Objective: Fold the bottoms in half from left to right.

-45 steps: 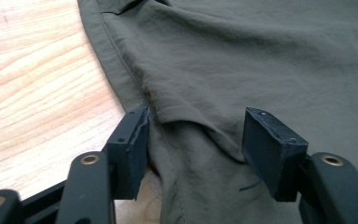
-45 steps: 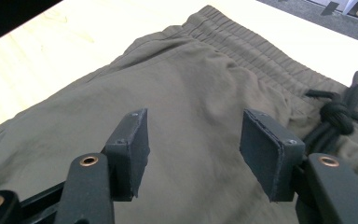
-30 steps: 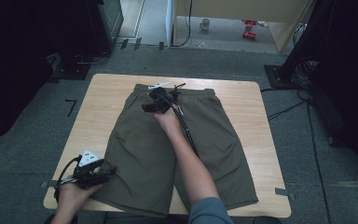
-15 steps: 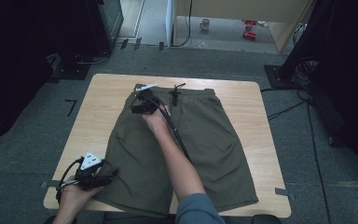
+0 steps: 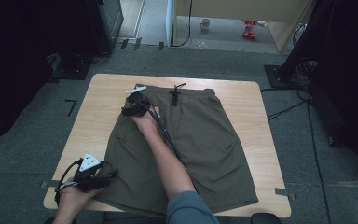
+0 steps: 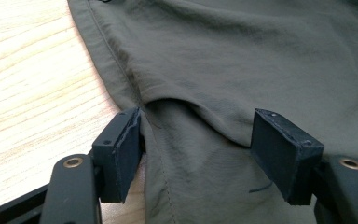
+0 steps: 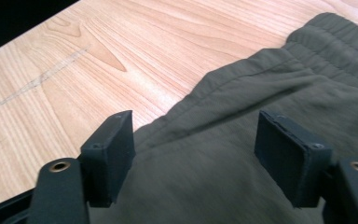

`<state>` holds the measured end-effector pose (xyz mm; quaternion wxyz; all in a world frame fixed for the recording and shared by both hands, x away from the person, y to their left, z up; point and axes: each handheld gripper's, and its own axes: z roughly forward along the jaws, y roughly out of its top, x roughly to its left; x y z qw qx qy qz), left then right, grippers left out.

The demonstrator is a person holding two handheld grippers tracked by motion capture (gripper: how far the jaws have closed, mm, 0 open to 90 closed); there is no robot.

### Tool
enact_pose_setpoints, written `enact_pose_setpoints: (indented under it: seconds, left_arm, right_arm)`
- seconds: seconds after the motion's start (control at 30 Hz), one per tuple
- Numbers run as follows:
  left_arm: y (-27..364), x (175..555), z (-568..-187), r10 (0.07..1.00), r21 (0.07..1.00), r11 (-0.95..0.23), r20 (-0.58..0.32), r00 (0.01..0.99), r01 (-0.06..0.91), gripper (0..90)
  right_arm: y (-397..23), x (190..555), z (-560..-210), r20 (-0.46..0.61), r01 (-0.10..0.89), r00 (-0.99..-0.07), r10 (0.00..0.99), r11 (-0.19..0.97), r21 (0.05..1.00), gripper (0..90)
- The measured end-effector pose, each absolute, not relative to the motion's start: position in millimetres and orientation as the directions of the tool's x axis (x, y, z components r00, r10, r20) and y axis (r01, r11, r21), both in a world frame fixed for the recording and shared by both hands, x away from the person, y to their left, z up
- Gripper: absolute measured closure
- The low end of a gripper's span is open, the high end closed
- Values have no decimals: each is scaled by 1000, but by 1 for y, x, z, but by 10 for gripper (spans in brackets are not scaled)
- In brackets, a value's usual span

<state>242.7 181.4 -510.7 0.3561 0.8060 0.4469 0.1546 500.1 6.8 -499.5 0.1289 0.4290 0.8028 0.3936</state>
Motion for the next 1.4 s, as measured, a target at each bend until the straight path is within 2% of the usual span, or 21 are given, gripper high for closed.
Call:
enact_pose_setpoints:
  seconds: [0.3,0.5,0.87,1.03,1.17,1.3,1.4]
  left_arm:
    - [182,240,-510,831,712,-341,-77,551,614,342]
    - [181,240,-508,821,701,-337,-108,561,628,482]
    - [174,253,-507,805,701,-366,-91,586,612,638]
    - [174,255,-507,807,698,-364,-94,582,617,674]
    - [175,261,-506,808,678,-328,-160,567,658,766]
    - [172,266,-502,797,665,-316,-200,570,676,866]
    - [168,265,-492,783,703,-291,-215,584,649,888]
  right_arm:
    - [28,502,-512,103,608,-580,808,346,715,253]
    - [33,495,-516,29,570,-579,815,379,729,287]
    - [17,493,-518,26,547,-544,839,331,769,648]
    - [14,495,-518,24,547,-535,844,325,771,721]
    - [13,496,-518,6,541,-536,844,338,770,827]
    - [10,498,-513,12,575,-538,843,357,736,852]
    - [1,501,-505,44,598,-533,845,339,727,854]
